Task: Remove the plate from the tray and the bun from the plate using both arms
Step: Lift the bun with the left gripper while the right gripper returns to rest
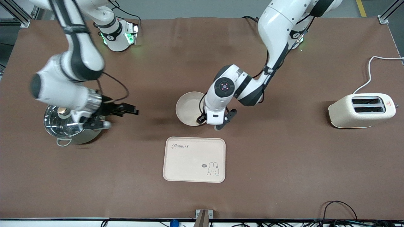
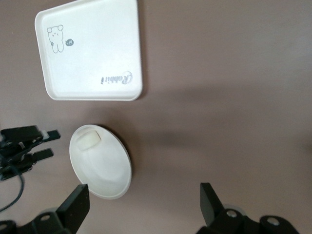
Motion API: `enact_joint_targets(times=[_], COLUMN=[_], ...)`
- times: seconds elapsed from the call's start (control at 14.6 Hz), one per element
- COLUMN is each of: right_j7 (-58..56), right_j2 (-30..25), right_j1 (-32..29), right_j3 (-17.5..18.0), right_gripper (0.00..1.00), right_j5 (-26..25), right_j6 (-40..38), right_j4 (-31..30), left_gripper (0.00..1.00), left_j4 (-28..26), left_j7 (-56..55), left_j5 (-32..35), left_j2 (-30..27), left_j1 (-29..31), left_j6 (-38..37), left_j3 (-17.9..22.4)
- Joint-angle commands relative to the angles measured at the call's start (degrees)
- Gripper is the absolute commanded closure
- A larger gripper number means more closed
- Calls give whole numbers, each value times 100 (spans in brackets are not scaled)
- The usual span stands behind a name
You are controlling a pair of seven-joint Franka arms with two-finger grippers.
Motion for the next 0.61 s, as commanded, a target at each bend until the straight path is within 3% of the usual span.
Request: enact_joint_targets(times=[0.0,0.27,0.41,0.55], right_j7=[12,3,12,21], right_j2=[-218,-657,-860,-1193], right_j1=[-326,-450,-502,-730], right_j3=[26,8,-1,-124], right_gripper=[0,0,0,0], right_j5=[-1037,-2322,-2631,-2676], right_j6=[-848,-1403,-1833,-2063], right_j4=[656,1017,1219,1221], left_gripper=[29,33,37,63], left_j4=[183,183,183,183], left_j7=[-277,-392,-436,-462], left_j5=[96,211,211,220], left_j2=[293,557,680,715], left_j1=[-199,-331,-340,-340], left_j6=[301,784,995,1049], left_j3=[73,143,143,143])
